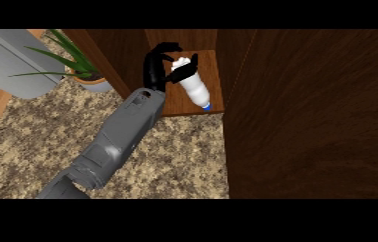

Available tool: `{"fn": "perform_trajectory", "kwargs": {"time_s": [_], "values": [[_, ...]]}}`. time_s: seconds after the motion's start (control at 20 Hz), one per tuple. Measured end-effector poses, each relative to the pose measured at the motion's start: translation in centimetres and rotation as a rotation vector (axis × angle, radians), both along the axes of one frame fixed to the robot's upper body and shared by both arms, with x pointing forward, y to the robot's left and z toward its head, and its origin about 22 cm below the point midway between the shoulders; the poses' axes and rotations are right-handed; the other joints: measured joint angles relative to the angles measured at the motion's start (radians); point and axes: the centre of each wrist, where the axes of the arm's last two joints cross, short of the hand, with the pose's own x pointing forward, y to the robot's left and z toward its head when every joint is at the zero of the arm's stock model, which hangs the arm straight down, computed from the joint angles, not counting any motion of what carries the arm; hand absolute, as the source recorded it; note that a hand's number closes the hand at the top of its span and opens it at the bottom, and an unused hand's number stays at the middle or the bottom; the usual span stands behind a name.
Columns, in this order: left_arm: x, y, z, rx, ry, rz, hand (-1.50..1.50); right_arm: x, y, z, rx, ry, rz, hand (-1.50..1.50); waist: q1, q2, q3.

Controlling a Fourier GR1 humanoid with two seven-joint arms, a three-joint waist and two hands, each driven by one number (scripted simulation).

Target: Pick up the bottled water, place it into the cabinet and close the cabinet

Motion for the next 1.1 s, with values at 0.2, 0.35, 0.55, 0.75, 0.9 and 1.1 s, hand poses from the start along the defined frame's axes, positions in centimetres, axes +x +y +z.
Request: {"fn": "perform_trajectory", "kwargs": {"time_s": [0.2,0.35,0.55,0.75,0.9,1.1], "values": [[0.7,0.5,0.6,0.056,-0.024,0.053,-1.5,0.1,-0.2,0.0,-0.002,-0.008,0.009,-1.5,-0.004,0.005,0.0],[0.9,0.3,1.0,0.051,-0.054,0.041,-1.5,0.0,-0.3,0.0,0.005,-0.01,0.023,-1.5,-0.008,0.006,-0.001],[1.6,0.0,2.8,-0.054,-0.145,-0.015,1.5,-0.1,-0.4,-0.1,0.004,-0.004,0.029,-1.5,0.001,0.005,-0.002],[1.5,-0.9,3.8,-0.215,-0.238,-0.12,1.5,-0.2,-0.4,-0.2,0.015,-0.006,0.034,-1.5,0.006,0.003,-0.003],[1.5,-1.1,4.1,-0.295,-0.269,-0.2,1.5,-0.2,-0.4,-0.1,0.016,-0.007,0.035,-1.5,0.012,-0.001,-0.002],[1.3,-1.7,4.4,-0.356,-0.288,-0.257,1.5,-0.1,-0.1,0.0,0.026,0.006,0.049,-1.5,0.016,-0.007,-0.002]]}}
